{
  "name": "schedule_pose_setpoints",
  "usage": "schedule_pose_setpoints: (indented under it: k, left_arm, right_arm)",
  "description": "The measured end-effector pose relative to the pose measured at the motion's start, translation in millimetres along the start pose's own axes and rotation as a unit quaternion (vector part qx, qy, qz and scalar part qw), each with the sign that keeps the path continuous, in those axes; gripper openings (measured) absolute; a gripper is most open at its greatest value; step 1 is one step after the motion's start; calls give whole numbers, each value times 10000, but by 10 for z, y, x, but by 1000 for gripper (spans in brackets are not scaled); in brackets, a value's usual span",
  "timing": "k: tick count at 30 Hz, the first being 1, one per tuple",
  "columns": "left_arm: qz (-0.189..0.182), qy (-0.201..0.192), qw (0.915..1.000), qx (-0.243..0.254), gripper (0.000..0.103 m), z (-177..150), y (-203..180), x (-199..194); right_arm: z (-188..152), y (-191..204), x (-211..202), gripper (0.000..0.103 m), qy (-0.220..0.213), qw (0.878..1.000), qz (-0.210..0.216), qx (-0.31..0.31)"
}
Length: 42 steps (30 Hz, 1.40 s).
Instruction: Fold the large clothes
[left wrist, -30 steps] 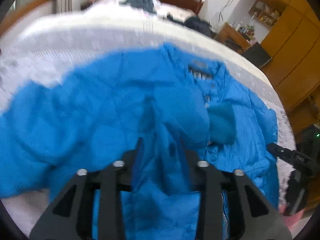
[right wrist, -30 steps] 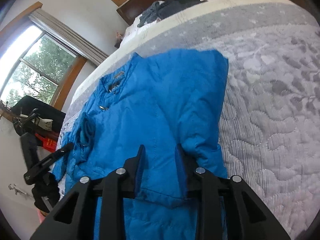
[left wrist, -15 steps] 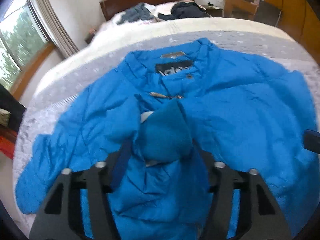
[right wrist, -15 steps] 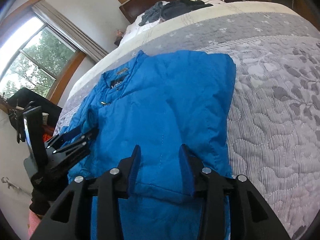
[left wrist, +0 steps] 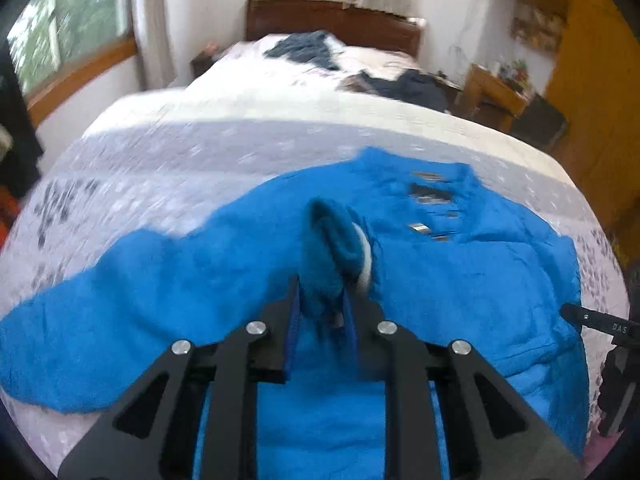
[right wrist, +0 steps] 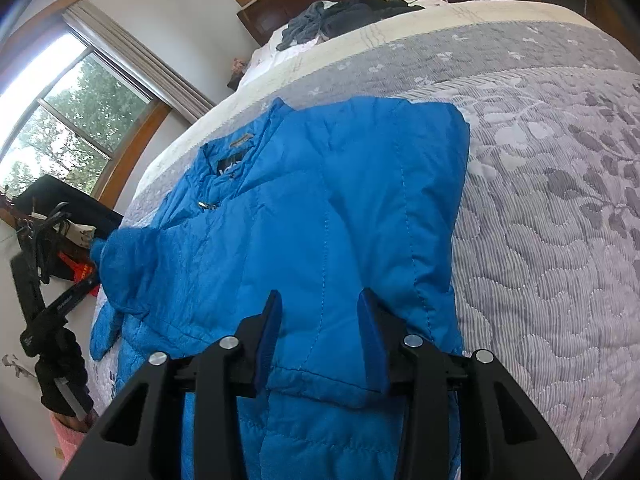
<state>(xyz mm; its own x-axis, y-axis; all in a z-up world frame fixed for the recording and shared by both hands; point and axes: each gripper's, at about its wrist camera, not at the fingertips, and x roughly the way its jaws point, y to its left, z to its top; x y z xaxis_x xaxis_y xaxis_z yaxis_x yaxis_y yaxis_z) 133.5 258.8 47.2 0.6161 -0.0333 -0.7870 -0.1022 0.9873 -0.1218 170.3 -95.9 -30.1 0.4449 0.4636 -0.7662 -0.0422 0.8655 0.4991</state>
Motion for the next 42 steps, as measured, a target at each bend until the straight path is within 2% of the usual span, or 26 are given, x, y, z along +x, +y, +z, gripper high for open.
schedule_pose_setpoints:
  k: [3, 5, 8, 11, 15, 18, 21, 24, 27, 28, 29, 31, 32, 35, 37, 39, 42]
  left_arm:
    - [380, -155, 9988, -249, 18, -8, 360, -70]
    - [310, -223, 9987, -344, 18, 11, 443, -139]
    - [79, -345, 9992, -172, 19, 50, 275, -208]
    - [-455, -38, 9989, 73, 21, 35, -57, -47]
    - [-388, 318, 9985, 235, 22, -46, -250, 335]
    - [-361, 504, 9979, 160, 21, -94, -189, 607]
    - [-536, 461, 9975, 71, 21, -110, -125, 639]
    - [-554, 445, 9974, 67, 21, -109, -122, 632]
    - [-700, 363, 9969, -14, 22, -122, -39, 456]
    - [-750, 268, 9968, -40, 28, -142, 12, 339]
    - [-792, 125, 9968, -50, 40, -176, 86, 196]
    - [-767, -93, 9970, -57, 53, -272, 260, -60]
    - [-704, -186, 9973, -58, 56, -339, 368, -182]
    - [-518, -267, 9978, -321, 60, -600, 860, -498]
    - [-308, -186, 9971, -675, 61, -838, 1288, -645]
    - [-132, -103, 9941, -1076, 61, -1034, 1658, -728]
    - [35, -5, 9843, -1763, 61, -1313, 2194, -797]
  right_arm:
    - [-4, 57, -79, 43, -59, 9999, -102, -39]
    - [-2, 141, -152, 44, -160, 9997, -132, -151]
    - [-48, 347, -231, 45, -216, 9990, 55, -395]
    - [-96, 480, -186, 45, -146, 9982, -14, -575]
    - [-107, 418, -38, 45, 43, 9983, -222, -543]
    - [-97, 256, 101, 43, 217, 9983, -323, -425]
    - [-97, 157, 181, 42, 284, 9989, -184, -340]
    - [-111, 174, 185, 42, 247, 9986, -242, -406]
    - [-122, 263, 71, 45, 102, 9983, -295, -486]
    - [-134, 325, 10, 46, 45, 9981, -228, -567]
    - [-144, 379, -43, 47, 0, 9978, -161, -638]
    - [-195, 560, -165, 52, -94, 9963, -103, -847]
    - [-240, 683, -213, 55, -109, 9946, -121, -1023]
    - [-362, 970, -235, 59, -30, 9904, -53, -1385]
    - [-441, 1120, -179, 61, 98, 9881, 19, -1534]
    - [-536, 1279, -88, 61, 271, 9850, 83, -1704]
    - [-648, 1469, 51, 61, 523, 9800, 159, -1916]
